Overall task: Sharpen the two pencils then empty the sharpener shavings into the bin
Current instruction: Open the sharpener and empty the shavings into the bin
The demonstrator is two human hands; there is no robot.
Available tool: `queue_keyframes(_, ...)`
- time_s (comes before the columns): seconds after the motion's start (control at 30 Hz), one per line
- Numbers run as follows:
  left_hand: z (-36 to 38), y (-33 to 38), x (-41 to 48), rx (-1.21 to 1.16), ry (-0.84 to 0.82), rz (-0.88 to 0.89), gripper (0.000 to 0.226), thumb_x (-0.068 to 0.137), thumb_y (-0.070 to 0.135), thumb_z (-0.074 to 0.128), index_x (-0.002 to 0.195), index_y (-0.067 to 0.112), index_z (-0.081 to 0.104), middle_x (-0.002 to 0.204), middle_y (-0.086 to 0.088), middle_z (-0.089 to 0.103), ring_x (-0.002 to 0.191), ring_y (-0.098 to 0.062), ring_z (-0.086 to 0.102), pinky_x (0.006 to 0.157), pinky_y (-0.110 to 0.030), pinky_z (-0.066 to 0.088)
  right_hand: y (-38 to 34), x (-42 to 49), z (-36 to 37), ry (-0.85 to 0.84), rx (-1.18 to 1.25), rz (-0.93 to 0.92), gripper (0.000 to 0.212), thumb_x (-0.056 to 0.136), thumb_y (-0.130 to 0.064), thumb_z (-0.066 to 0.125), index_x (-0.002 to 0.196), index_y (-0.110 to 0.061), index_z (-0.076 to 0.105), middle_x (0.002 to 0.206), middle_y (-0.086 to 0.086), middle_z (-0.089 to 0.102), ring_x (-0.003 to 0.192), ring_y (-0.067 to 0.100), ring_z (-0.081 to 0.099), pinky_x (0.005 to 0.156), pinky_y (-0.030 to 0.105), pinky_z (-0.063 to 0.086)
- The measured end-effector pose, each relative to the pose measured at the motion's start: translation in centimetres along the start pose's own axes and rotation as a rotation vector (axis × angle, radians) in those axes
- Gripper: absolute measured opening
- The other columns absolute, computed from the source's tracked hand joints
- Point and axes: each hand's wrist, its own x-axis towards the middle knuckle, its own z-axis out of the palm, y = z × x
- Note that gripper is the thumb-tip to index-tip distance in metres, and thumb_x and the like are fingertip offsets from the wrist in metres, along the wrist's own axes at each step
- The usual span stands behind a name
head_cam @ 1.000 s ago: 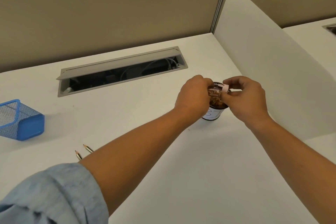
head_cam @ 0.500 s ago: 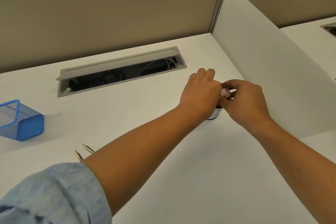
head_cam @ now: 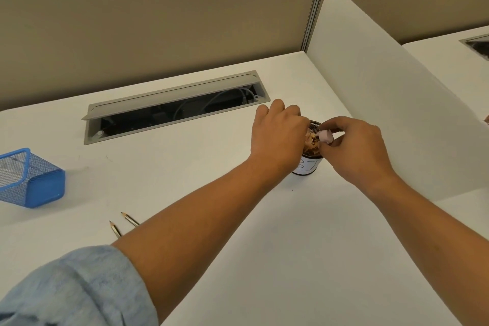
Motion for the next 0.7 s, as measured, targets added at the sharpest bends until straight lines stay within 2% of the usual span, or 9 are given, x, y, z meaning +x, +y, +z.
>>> queue_keyframes(0.1,0.1,0.1,0.1,0.0,0.002,-0.01,0.029,0.08,0.022,0.075,0.109,0.028,0.073,0.1,0.003,0.068,0.099,-0.023,0.051,0.081,-0.038,0.033,-0.2,0.1,-0.1,0.036,0.021,-0.006,0.019,0.086,-0.017,0.07,0.103,-0.022,0.074,0.077,-0.003,0.066,0.075,0.02,0.067,0.058,0.013,0.041)
queue_keyframes(0.2,0.3,0.0,0.1,-0.023,-0.042,-0.055,0.028,0.082,0.023,0.073,0.11,0.028,0.072,0.101,0.003,0.068,0.099,-0.022,0.053,0.082,-0.038,0.032,0.0,-0.1,-0.1,-0.018,0.009,0.024,0.02,0.085,-0.014,0.069,0.104,-0.021,0.075,0.078,-0.001,0.067,0.077,0.023,0.068,0.057,0.016,0.043)
queue_keyframes(0.3,0.4,-0.1,0.1,-0.023,-0.037,-0.046,0.029,0.083,0.022,0.074,0.112,0.027,0.072,0.103,0.001,0.067,0.1,-0.023,0.053,0.083,-0.039,0.032,0.1,0.0,-0.2,0.002,0.008,0.012,0.019,0.087,-0.016,0.069,0.103,-0.022,0.074,0.085,0.004,0.072,0.078,0.024,0.068,0.063,0.023,0.049)
queue_keyframes(0.47,0.7,0.2,0.2,-0.003,-0.01,0.013,0.032,0.083,0.021,0.075,0.114,0.027,0.071,0.105,0.001,0.064,0.103,-0.023,0.049,0.082,-0.037,0.032,0.4,-0.1,0.0,-0.015,0.0,0.033,0.021,0.086,-0.014,0.069,0.106,-0.021,0.074,0.084,0.005,0.072,0.081,0.026,0.068,0.066,0.024,0.049)
queue_keyframes(0.53,1.0,0.2,0.3,-0.017,-0.003,0.025,0.032,0.082,0.018,0.075,0.113,0.027,0.072,0.103,0.002,0.063,0.102,-0.023,0.048,0.081,-0.037,0.032,0.4,-0.2,0.1,-0.014,0.01,0.03,0.02,0.086,-0.014,0.069,0.105,-0.02,0.074,0.08,0.003,0.07,0.077,0.025,0.068,0.062,0.022,0.047)
queue_keyframes(0.6,1.1,0.2,0.4,-0.05,-0.009,-0.009,0.033,0.08,0.018,0.076,0.111,0.028,0.073,0.103,0.002,0.064,0.101,-0.023,0.049,0.08,-0.037,0.033,0.4,-0.2,0.1,-0.011,0.038,0.04,0.018,0.086,-0.014,0.069,0.103,-0.021,0.074,0.077,-0.001,0.068,0.07,0.017,0.067,0.057,0.018,0.043)
queue_keyframes(0.7,1.4,0.2,0.4,-0.165,-0.017,-0.106,0.036,0.079,0.022,0.077,0.114,0.031,0.071,0.106,0.002,0.066,0.101,-0.023,0.052,0.08,-0.035,0.032,0.5,-0.1,-0.1,-0.013,0.1,0.081,0.012,0.088,-0.017,0.069,0.098,-0.023,0.071,0.085,-0.004,0.07,0.067,-0.005,0.064,0.052,0.007,0.039)
